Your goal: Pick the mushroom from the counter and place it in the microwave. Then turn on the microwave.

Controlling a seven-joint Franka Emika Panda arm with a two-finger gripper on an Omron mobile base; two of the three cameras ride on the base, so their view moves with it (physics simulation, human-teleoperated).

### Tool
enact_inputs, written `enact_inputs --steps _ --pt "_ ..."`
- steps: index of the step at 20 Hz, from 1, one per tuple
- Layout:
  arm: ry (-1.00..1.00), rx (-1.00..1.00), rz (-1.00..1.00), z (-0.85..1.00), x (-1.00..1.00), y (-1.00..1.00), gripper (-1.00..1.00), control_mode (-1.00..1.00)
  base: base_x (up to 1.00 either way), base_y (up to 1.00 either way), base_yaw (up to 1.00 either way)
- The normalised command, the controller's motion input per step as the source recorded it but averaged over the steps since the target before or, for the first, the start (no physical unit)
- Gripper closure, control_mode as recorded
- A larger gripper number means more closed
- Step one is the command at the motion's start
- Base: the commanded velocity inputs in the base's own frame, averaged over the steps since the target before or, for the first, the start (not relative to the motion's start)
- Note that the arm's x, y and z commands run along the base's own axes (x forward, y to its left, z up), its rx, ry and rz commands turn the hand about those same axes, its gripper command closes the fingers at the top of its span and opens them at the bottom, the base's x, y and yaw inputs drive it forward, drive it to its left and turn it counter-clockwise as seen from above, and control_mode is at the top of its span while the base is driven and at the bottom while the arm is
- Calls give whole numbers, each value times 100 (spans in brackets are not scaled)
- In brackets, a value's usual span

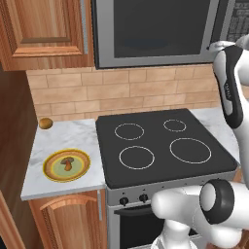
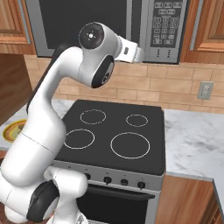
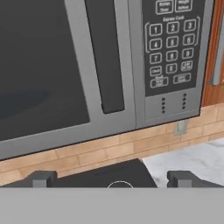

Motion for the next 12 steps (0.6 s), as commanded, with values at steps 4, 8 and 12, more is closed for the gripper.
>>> enact_inputs --steps 4,8,12 --pt "-4 0 0 28 36 -21 -100 -100 0 0 0" --pt "-2 0 0 22 41 -11 -100 -100 0 0 0" --pt "0 0 0 12 40 -3 -100 -100 0 0 0"
